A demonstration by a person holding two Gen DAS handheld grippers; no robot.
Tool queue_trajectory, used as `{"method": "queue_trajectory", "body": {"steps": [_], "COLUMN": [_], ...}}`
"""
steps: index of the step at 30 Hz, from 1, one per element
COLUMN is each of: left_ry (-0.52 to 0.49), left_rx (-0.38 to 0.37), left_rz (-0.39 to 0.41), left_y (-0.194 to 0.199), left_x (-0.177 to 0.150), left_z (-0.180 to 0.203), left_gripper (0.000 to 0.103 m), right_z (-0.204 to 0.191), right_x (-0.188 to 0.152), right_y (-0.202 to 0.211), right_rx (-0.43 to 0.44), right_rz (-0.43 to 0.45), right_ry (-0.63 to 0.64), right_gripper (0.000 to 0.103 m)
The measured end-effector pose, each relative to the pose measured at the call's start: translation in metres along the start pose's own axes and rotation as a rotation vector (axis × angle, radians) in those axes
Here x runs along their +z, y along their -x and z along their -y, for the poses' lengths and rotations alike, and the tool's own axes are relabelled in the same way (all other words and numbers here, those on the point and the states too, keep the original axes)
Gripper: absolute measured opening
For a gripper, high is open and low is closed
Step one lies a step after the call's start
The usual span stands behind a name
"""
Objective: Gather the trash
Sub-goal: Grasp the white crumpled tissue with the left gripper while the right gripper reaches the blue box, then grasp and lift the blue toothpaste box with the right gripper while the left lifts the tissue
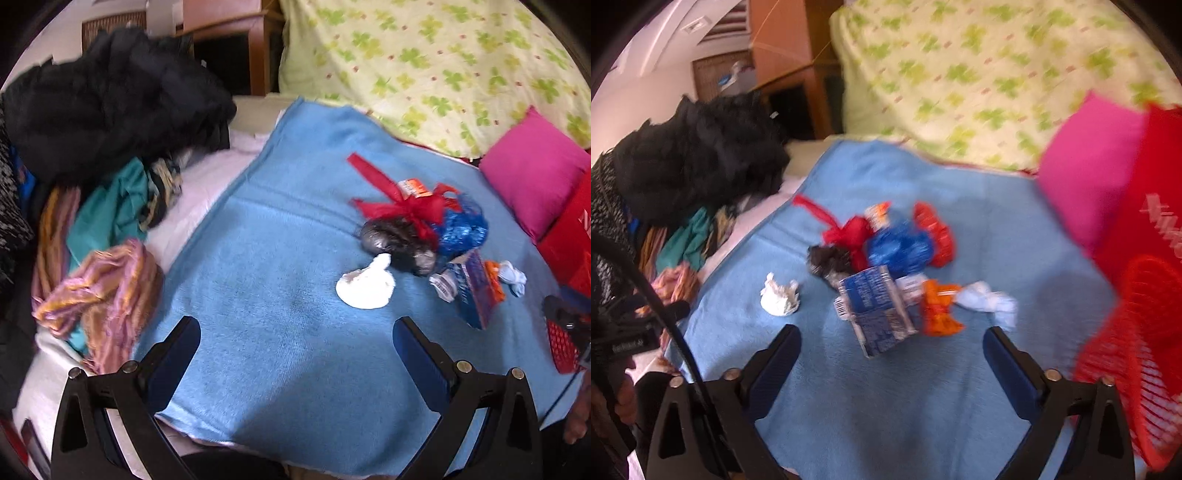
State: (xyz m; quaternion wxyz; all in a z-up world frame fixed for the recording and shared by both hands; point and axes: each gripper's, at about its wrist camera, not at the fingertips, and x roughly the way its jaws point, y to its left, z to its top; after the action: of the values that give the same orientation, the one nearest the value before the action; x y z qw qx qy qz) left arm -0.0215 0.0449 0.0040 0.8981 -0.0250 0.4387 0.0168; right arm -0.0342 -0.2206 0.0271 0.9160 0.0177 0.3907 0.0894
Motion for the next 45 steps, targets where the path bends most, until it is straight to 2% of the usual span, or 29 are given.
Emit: {"method": "queue_trajectory", "body": {"steps": [2,4,11,14,16,18,20,21,24,25,31,32,34,35,38,43,44,45], "left_ry": [0.011,0.005,-0.048,-0.062,-0.065,-0.072,-0.072,-0.073,-0.076,-0.070,-0.040,-0.045,-0.047,-0.044,-0.041,-0.078,-0.081,-0.085], "left_rx": [-0.032,-0.057,-0.156,-0.204,-0.228,-0.246,-0.257,-0.259,-0.259,-0.261,-0.260,-0.247,-0.221,-0.215,-0.196,-0.179,-0.176,-0.165], "left_rz": [-0.026,-0.039,-0.083,-0.106,-0.128,-0.147,-0.166,-0.171,-0.160,-0.159,-0.132,-0.122,-0.109,-0.107,-0.095,-0.054,-0.047,-0.035], "left_y": [-0.016,-0.029,-0.077,-0.093,-0.103,-0.109,-0.115,-0.117,-0.117,-0.116,-0.111,-0.108,-0.107,-0.105,-0.102,-0.093,-0.091,-0.088], "left_x": [0.007,0.012,0.024,0.026,0.027,0.026,0.024,0.023,0.023,0.023,0.020,0.019,0.018,0.017,0.017,0.016,0.015,0.015], "left_z": [0.002,0.007,0.037,0.047,0.052,0.055,0.055,0.055,0.055,0.054,0.048,0.048,0.046,0.044,0.040,0.045,0.046,0.048], "left_gripper": [0.103,0.103,0.102,0.091,0.082,0.064,0.054,0.052,0.045,0.045,0.041,0.040,0.040,0.041,0.040,0.040,0.040,0.040], "right_z": [0.002,0.005,0.005,0.005,0.006,0.009,0.012,0.013,0.016,0.017,0.021,0.020,0.016,0.015,0.001,-0.012,-0.013,-0.013], "right_x": [0.005,0.011,0.015,0.015,0.015,0.015,0.014,0.013,0.014,0.014,0.014,0.014,0.014,0.013,0.011,0.006,0.004,0.003], "right_y": [-0.026,-0.048,-0.091,-0.107,-0.116,-0.127,-0.129,-0.128,-0.121,-0.118,-0.110,-0.110,-0.110,-0.110,-0.109,-0.133,-0.137,-0.140], "right_rx": [0.058,0.093,0.109,0.101,0.102,0.113,0.120,0.119,0.129,0.138,0.192,0.200,0.202,0.200,0.182,0.121,0.102,0.084], "right_rz": [-0.030,-0.047,-0.101,-0.130,-0.147,-0.177,-0.187,-0.181,-0.158,-0.153,-0.134,-0.135,-0.148,-0.142,-0.107,-0.153,-0.157,-0.156], "right_ry": [0.000,-0.005,0.031,0.049,0.048,0.031,0.010,0.005,-0.004,-0.007,-0.036,-0.033,-0.030,-0.028,0.015,0.057,0.056,0.053], "right_gripper": [0.084,0.084,0.084,0.084,0.078,0.059,0.047,0.037,0.026,0.025,0.026,0.030,0.060,0.085,0.087,0.085,0.075,0.071]}}
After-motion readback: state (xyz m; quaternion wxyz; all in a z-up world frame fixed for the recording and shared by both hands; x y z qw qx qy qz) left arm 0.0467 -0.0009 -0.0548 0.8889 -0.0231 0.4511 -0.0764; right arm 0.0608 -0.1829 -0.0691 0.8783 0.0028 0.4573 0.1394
